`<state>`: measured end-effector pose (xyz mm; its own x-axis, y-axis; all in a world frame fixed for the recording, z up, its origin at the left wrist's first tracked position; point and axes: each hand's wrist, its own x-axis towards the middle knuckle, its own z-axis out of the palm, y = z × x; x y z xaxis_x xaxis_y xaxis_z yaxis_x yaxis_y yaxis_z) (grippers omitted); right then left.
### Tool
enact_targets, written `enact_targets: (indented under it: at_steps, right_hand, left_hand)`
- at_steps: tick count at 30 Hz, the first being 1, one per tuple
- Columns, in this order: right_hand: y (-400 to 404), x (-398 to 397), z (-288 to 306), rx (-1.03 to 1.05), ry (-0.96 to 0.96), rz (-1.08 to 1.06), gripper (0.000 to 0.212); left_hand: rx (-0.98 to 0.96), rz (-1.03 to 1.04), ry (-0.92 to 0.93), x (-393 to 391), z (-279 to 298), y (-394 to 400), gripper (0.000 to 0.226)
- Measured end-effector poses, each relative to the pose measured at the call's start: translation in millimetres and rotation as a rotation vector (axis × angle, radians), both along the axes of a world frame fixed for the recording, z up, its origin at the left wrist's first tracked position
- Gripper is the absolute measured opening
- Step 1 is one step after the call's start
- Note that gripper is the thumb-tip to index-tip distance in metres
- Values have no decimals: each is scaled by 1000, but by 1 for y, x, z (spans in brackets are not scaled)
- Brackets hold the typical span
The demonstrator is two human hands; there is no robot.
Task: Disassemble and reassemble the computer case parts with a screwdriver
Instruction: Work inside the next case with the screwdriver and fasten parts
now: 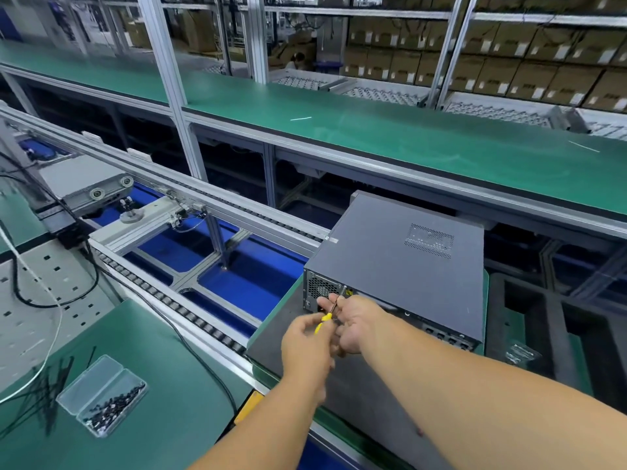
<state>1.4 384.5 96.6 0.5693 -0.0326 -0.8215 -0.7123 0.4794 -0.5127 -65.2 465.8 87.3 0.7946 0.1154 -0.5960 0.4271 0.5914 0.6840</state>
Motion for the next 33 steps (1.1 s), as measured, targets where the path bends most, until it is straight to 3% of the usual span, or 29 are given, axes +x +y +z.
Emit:
enact_targets:
  at_steps: [2,4,6,7,9,11,13,15,16,17,20,21,23,25,26,27,29,30,31,33]
  right_hand:
    - [-1,1,-2,20,2,-21,28]
    - [-3,3,-4,23,-3,-14,30]
    - [-5,2,-4,24,-6,17,31]
    - [-6,1,-3,27,-8,29,30]
    - [-10,1,-3,31,-30,29,27]
    - [-15,-1,0,3,-78,32,25]
    - [-24,-6,5,-134,-125,116,22]
    - [-36,-13,11,-313,-178,261,21]
    - [-43,-15,15,-413,-242,307,21]
    - [-52,-16,17,-556,-338,323,21]
    - [-88,-11,23,-1193,-678,432,20]
    - [-100,-7,25,-1386,-748,531,23]
    - [-127,2,19,-1623,-735,786,47]
    - [-147,8,7,-1682,-569,1025,65]
    - [-154,9,-1,-1677,-511,1103,68]
    - [-159,8,-9,-1677,-499,1138,69]
    - [-162,7,-20,-1705,-520,1131,71]
    - [-162,8,-21,-1717,-529,1119,72]
    - [-161,8,-22,-1722,-533,1112,72]
    - [-161,9,-23,-1734,-540,1097,70]
  left_hand:
    - [-313,-55,121,1,-1,0,11]
    - [-317,-15,137,8,-3,2,6]
    - [-65,-2,62,11,-4,0,15]
    - [-65,13,27,9,-2,-1,15]
    - [-284,-7,32,8,-3,-3,7]
    - [-506,-61,125,8,3,-4,14]
    - [-204,-139,81,13,6,-4,13]
    - [517,-186,-40,16,-3,-2,18]
    - [673,-178,-112,14,-2,-2,23]
    - [707,-159,-166,15,-4,-5,27]
    - [321,-147,-110,14,-13,0,23]
    - [134,-142,2,18,-15,2,16]
    - [-430,-139,237,18,-10,6,15]
    - [-484,-176,255,19,-10,5,20]
    - [-340,-213,188,20,-11,5,19]
    - [2,-264,77,20,-13,6,18]
    - [926,-396,-172,18,-19,6,17]
    - [1239,-412,-273,19,-24,7,20]
    - [1386,-408,-313,20,-26,7,23]
    - [1193,-378,-319,16,-26,6,22]
